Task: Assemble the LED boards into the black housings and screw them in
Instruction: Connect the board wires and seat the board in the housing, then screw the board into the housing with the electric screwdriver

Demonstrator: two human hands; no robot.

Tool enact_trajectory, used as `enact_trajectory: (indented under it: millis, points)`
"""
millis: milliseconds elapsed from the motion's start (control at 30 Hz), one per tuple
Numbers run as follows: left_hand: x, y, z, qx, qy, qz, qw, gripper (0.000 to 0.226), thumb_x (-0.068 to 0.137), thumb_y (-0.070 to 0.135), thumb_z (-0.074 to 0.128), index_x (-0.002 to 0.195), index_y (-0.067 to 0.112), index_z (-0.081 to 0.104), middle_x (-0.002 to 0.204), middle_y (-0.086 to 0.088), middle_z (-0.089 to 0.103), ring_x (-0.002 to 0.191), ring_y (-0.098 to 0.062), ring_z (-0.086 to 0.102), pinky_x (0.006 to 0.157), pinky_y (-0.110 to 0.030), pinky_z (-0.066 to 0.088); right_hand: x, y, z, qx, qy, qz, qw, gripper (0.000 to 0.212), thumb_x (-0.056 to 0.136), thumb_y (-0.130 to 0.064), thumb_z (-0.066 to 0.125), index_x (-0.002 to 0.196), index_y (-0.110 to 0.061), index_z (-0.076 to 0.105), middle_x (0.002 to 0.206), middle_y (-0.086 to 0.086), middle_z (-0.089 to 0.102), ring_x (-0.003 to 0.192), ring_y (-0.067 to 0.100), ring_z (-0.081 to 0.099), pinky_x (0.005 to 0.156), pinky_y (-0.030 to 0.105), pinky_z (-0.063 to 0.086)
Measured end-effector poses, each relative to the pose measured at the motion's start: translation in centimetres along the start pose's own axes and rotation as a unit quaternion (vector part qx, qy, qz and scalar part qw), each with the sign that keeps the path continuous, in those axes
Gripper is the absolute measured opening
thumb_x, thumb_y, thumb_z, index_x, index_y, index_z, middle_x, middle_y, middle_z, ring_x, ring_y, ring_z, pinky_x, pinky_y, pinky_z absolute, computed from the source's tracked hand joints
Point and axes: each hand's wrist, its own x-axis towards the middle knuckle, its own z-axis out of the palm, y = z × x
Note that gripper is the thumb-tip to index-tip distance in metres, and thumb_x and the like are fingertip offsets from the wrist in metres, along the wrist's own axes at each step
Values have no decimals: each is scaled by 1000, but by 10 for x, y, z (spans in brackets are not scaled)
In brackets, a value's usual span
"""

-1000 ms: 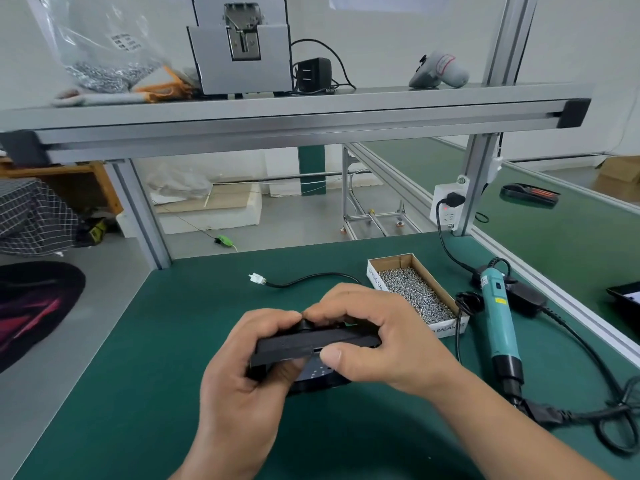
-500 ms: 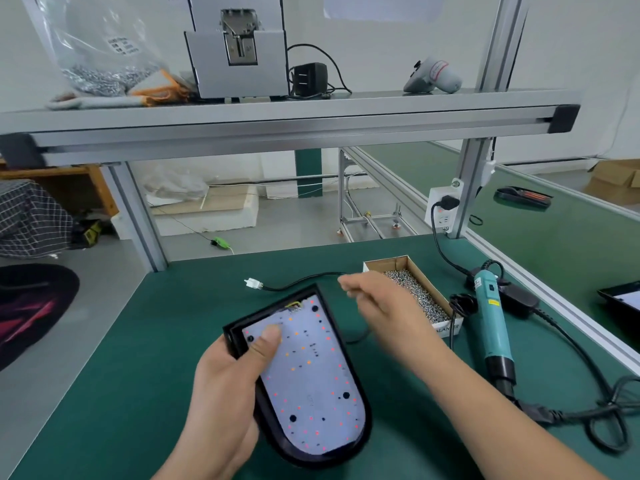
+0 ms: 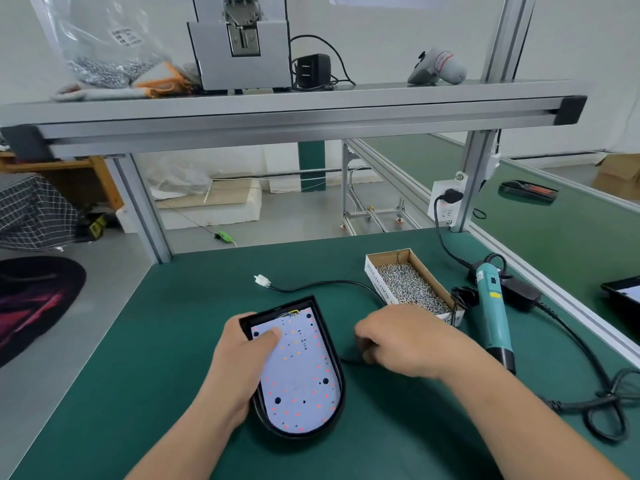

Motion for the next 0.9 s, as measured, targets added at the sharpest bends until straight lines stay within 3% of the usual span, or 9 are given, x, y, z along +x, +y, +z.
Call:
enact_trajectory:
  millis: [100,167,267,367,433,500,600,767,900]
  points:
    - [-5,6,2,8,-44,-5,999,26,74,15,58,99,8,54,83,-11,61,75,-25,58,76,-44,49,-3,3,-2,26,-27,-6,999,18,88,-36,65,100,-24,69,95,-7,72,92,18,64,81,41,55]
    - [-9,4,7,17,-70,-9,997,29,75,15,59,104,14,56,87,-11,67,78,-24,63,78,-44,54,-5,7,-3,45,-33,-5,998,19,87,-36,65,100,-24,70,95,-8,72,91,16,64,81,40,55]
    - [-10,1,15,95,-64,12,993,29,89,17,62,113,32,56,91,11,72,78,-7,66,72,-23,53,-5,14,-5,87,-5,-1,996,13,91,-31,64,101,-26,70,94,-12,70,89,9,60,80,34,51]
    - [-9,3,16,237,-35,33,970,28,98,28,59,121,37,46,111,16,61,80,0,53,67,-19,43,-7,23,-12,185,71,37,979,7,96,-33,65,95,-30,71,84,-20,68,84,0,61,75,24,45]
    - [-10,2,16,335,-34,40,941,53,101,38,52,151,34,35,137,10,49,94,-6,47,77,-28,39,-11,31,-19,239,154,76,956,12,97,-33,63,87,-32,69,83,-22,69,80,-1,62,72,25,46]
    - [-11,2,17,348,-36,44,936,69,103,41,49,165,32,21,153,9,40,107,-9,42,87,-30,37,-19,40,-26,261,229,113,931,15,99,-34,62,85,-35,67,82,-23,68,74,-1,61,66,26,46]
    - [-12,2,15,322,-45,61,944,67,103,42,50,165,37,24,150,13,41,110,-7,44,91,-29,37,-34,60,-36,203,281,176,921,9,99,-43,62,92,-36,64,78,-17,69,69,-2,61,63,28,47]
    - [-12,3,11,328,-38,72,941,70,99,46,51,164,42,24,134,14,41,97,5,54,81,-30,47,-82,97,-16,80,235,344,905,41,94,-64,59,100,-24,51,90,-8,59,75,21,60,64,37,45]
    - [-12,6,5,375,-4,92,922,74,94,51,55,163,43,27,130,14,43,101,-6,58,84,-34,50,-109,95,21,98,145,378,909,62,83,-84,54,96,-24,45,88,-6,61,75,16,62,62,37,46]
